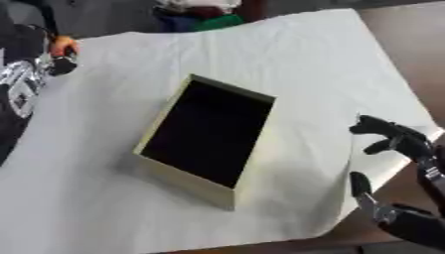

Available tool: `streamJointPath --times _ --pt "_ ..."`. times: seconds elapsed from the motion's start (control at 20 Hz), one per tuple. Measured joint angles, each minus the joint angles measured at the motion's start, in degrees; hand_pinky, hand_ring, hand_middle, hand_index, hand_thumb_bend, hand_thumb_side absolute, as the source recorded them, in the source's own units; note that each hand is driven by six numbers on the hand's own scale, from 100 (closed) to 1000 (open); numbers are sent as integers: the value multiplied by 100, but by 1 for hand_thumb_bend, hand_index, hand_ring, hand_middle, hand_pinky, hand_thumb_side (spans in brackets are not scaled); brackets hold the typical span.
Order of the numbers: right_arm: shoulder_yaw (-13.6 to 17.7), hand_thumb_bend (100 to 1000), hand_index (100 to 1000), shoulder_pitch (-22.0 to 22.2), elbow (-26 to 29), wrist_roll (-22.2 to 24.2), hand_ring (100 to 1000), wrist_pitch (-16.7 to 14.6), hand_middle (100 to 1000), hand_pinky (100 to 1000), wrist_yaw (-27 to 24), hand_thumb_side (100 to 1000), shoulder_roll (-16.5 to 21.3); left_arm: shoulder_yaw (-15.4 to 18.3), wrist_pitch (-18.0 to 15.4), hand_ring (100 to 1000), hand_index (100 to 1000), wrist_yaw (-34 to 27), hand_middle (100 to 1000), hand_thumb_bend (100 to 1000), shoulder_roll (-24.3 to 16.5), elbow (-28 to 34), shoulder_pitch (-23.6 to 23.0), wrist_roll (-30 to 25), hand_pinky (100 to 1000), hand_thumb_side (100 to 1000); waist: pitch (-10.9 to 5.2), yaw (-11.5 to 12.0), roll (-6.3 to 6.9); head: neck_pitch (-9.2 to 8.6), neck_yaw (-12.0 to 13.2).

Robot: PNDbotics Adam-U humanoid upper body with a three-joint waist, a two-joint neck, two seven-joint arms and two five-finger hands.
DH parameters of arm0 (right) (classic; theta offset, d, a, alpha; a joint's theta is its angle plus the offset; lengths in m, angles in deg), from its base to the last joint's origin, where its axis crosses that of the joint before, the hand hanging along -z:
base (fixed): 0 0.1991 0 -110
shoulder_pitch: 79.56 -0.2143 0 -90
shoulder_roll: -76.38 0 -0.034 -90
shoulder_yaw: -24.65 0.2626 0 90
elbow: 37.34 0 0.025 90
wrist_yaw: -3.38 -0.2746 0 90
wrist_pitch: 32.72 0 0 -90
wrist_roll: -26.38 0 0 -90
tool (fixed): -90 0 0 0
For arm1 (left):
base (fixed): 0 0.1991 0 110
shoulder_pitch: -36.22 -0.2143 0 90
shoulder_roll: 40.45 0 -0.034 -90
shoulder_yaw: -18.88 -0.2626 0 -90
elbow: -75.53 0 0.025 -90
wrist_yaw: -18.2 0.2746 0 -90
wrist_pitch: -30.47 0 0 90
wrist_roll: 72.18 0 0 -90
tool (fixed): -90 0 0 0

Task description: Pick up objects on the table and place them in the box.

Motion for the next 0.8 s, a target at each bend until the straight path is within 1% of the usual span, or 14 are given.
streamJointPath --times 0.2,0.45,0.6,0.8 --pt "2 100 973 19 -2 -5 894 0 804 663 0 302 25 -216 -321 662 400 -46 634 100 -201 623 -92 -77 753 368 -103 94 -8 2 -1" --pt "1 100 973 40 -3 -7 894 -1 804 664 0 296 54 -587 -771 670 402 -97 641 100 -276 1424 -176 -164 763 378 -182 138 -19 1 173" --pt "1 100 973 54 -4 -6 894 -3 804 665 -3 293 61 -909 -1051 672 401 -196 642 100 -276 1905 -224 -289 767 388 -218 138 -19 1 226" --pt "-1 100 972 59 -9 -2 894 -6 804 666 -7 291 95 -1420 -1425 672 404 -399 643 100 -300 2523 -294 -477 768 400 -238 141 -21 1 228"
